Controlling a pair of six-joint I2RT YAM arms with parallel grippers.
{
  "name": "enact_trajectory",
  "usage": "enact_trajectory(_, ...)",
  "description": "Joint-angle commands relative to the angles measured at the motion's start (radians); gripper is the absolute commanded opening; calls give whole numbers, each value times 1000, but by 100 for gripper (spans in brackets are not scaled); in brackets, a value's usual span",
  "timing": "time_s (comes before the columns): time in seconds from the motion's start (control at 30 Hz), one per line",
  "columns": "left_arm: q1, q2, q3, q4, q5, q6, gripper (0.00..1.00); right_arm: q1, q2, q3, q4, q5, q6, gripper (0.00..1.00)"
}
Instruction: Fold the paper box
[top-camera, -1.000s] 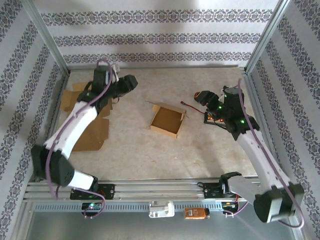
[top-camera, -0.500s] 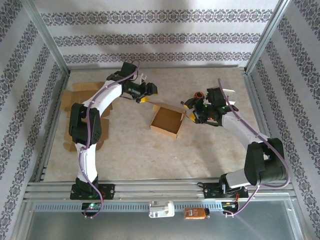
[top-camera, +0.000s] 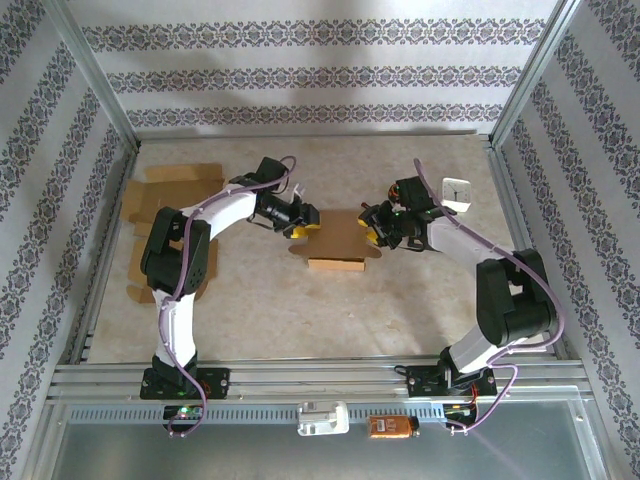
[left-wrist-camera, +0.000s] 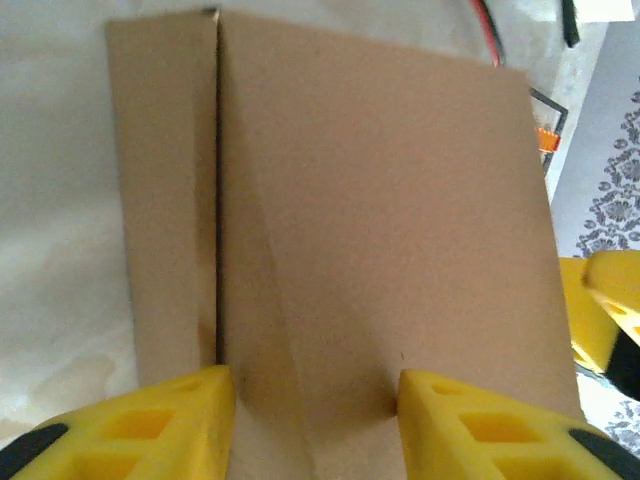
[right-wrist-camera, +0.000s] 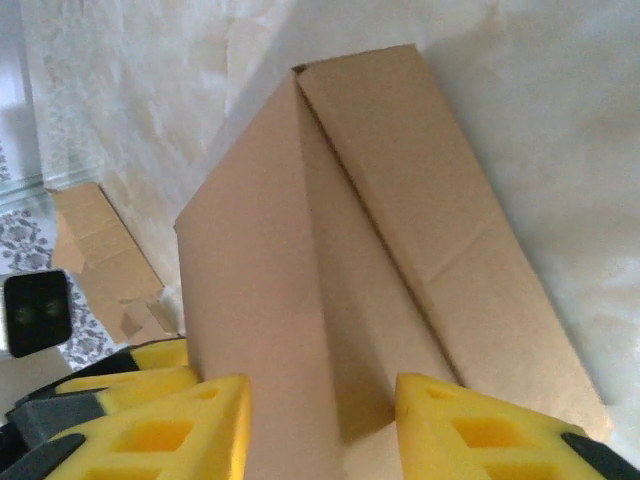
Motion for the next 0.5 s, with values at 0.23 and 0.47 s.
enact_trajectory(0.23,-9,-144,-113,188,-46,-112,44,19,11,73,-86,82,-172,45)
enact_trajectory(0.47,-10,-208,-96,116,-136,-86,50,13,-103,95,-225,231,-352,52)
